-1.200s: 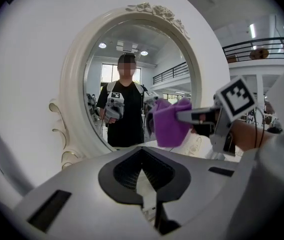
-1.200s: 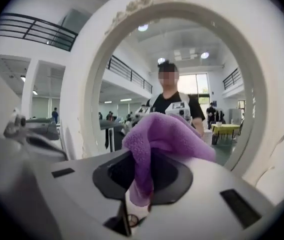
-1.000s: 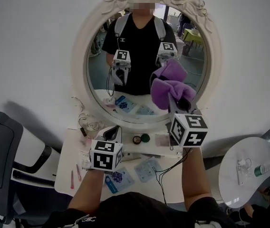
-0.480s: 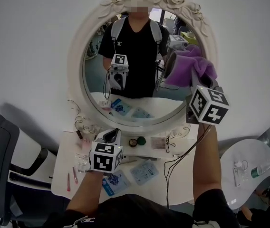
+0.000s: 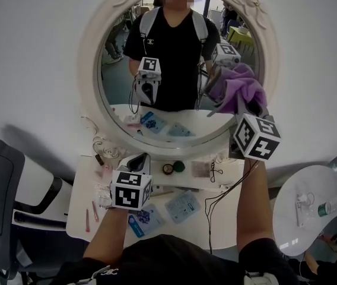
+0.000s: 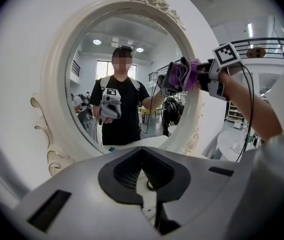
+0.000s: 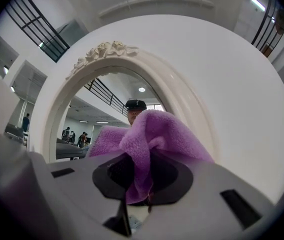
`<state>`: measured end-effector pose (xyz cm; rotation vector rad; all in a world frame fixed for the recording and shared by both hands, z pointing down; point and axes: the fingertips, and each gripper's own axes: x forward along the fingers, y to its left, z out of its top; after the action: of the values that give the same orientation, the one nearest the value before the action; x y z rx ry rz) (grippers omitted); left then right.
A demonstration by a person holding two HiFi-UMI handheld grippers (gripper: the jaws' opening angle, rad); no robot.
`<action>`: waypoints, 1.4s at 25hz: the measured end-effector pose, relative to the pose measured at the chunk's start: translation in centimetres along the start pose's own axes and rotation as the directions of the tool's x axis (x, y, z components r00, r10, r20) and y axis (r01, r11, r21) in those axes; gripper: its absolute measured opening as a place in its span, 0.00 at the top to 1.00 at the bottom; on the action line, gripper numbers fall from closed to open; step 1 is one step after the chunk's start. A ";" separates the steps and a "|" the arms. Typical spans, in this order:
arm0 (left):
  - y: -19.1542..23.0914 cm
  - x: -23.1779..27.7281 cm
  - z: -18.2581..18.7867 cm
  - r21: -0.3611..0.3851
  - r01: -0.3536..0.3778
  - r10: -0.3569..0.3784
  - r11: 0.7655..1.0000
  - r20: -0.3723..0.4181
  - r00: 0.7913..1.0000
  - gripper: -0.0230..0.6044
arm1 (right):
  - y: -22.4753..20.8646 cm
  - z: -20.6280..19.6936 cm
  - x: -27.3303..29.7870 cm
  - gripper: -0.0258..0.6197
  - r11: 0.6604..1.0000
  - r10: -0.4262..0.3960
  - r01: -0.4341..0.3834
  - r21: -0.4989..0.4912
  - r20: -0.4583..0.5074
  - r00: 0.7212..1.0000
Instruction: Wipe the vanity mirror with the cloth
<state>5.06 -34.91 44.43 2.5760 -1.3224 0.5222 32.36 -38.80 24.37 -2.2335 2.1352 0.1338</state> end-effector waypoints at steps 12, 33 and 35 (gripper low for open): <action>-1.1 1.2 -0.8 0.023 0.020 -0.019 1.000 -0.037 0.999 0.97 | 0.2 -12.1 -1.0 0.87 1.000 -0.022 0.025 0.017 -0.160 0.987; 1.5 -0.6 -1.9 -0.002 -0.041 0.041 0.999 -0.041 0.998 0.97 | 8.8 -29.6 -1.1 0.87 0.976 -0.024 -0.089 -0.199 -0.506 0.862; 1.7 -0.7 -1.7 -0.005 -0.043 0.043 0.999 -0.034 0.998 0.97 | 8.8 -29.6 -1.1 0.87 0.980 -0.017 -0.086 -0.181 -0.502 0.865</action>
<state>2.94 -34.79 45.74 2.5271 -1.3690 0.5661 24.34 -40.91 54.19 -2.5701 2.5076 -0.2847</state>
